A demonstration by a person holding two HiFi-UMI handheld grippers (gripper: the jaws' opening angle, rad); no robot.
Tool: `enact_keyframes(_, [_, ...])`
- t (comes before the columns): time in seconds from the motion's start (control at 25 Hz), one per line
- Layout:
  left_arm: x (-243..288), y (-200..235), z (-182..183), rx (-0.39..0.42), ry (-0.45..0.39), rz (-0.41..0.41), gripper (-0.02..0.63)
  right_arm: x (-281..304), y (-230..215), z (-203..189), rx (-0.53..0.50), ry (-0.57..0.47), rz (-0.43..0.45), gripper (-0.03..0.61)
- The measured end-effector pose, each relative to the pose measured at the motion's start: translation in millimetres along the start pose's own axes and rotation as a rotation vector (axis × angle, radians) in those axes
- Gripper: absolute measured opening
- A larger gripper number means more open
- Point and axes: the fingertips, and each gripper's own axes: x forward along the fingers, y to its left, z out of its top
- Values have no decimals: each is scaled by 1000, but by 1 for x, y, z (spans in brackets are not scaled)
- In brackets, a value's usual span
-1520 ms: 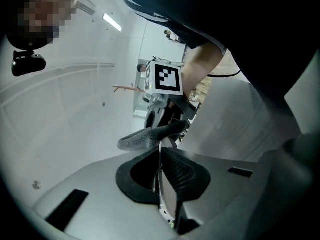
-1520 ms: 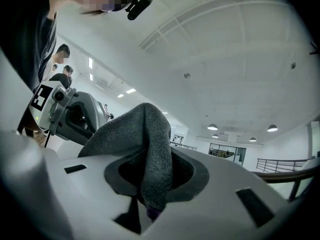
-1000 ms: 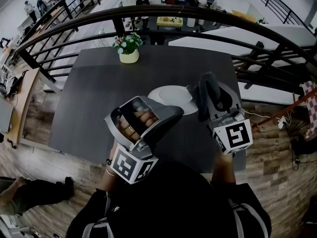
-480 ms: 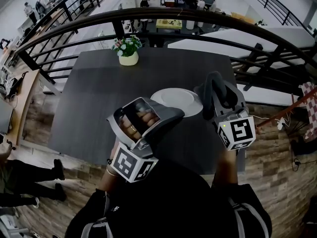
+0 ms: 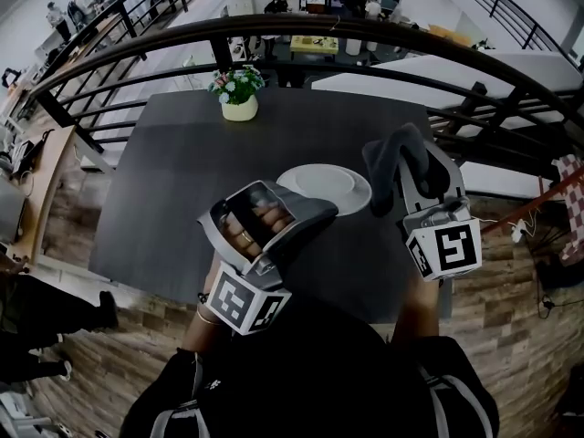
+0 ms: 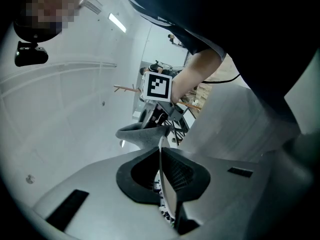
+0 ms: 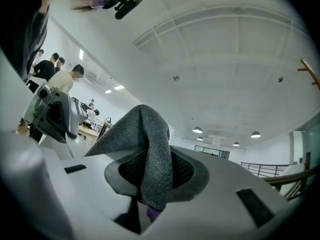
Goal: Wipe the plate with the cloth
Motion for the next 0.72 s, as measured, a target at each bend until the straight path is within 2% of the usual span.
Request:
enact_keyframes(0.2, [2,-3,0,2,1,-4,20,2,25,34,-30,-92,76,80])
enact_keyframes(0.4, [4,-3,2,26,0,2,20,3,51,49,-29,-137,170,80])
enact_keyframes(0.52, [5,-2,4,41,-1,4,20,6,68,47,-18,-129,253,80])
enact_keyframes(0.72, [5,-6,4,50,1,-6,20,10,99,30,-26,-58,380,80])
